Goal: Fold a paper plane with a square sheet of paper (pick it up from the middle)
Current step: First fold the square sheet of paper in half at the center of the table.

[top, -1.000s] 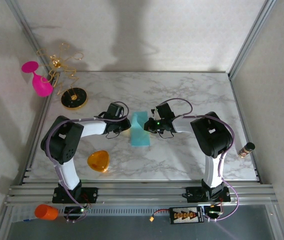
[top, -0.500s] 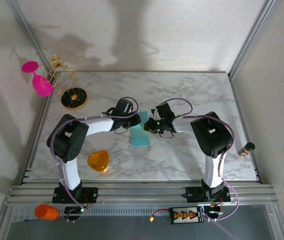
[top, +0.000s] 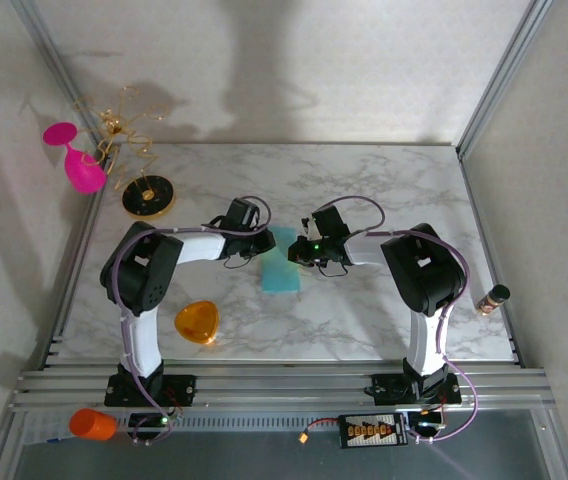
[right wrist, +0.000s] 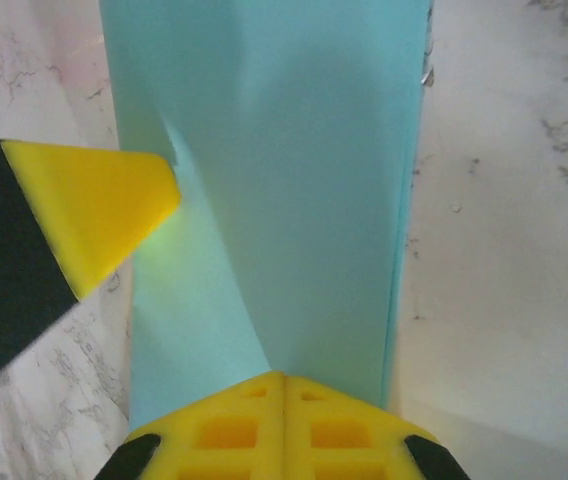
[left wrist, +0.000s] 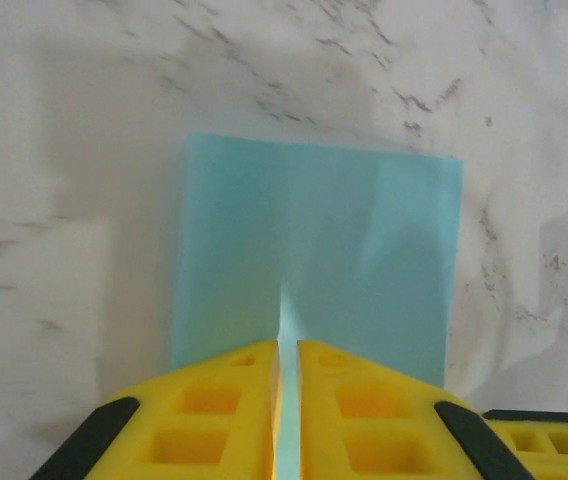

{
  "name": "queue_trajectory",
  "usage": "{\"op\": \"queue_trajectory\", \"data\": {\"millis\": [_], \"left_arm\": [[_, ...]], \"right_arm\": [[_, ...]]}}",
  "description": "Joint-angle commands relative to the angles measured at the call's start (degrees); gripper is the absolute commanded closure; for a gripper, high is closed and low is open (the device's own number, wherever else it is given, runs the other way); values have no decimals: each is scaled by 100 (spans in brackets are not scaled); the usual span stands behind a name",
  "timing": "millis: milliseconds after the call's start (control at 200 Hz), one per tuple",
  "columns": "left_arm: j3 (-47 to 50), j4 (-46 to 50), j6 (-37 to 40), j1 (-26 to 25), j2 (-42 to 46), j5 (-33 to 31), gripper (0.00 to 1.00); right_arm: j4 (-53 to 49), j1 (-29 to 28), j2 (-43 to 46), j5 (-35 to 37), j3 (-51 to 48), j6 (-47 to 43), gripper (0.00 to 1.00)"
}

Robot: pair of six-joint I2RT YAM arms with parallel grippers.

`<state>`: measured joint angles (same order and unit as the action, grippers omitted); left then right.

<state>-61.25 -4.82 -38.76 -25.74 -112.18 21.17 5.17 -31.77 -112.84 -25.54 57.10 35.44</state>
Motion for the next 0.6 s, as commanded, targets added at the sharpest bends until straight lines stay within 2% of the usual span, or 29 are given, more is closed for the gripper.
{"op": "queue_trajectory", "data": {"millis": [0,155,386,591], "left_arm": [[339,182,182,457,176,-433,86],[595,-299,10,441,481,-165,86],[581,-528,-123,18,1072,-117,86],[90,-362,-292,-217,534,-223,86]], "right_arm": [[-1708,35,-1021,1675,-577,-292,100],[-1702,39,-1008,1665,-560,-266,100],[-1708,36,-993,1644,-551,-262,100],[-1734,39,-1012,1654,-542,-274,100]]}}
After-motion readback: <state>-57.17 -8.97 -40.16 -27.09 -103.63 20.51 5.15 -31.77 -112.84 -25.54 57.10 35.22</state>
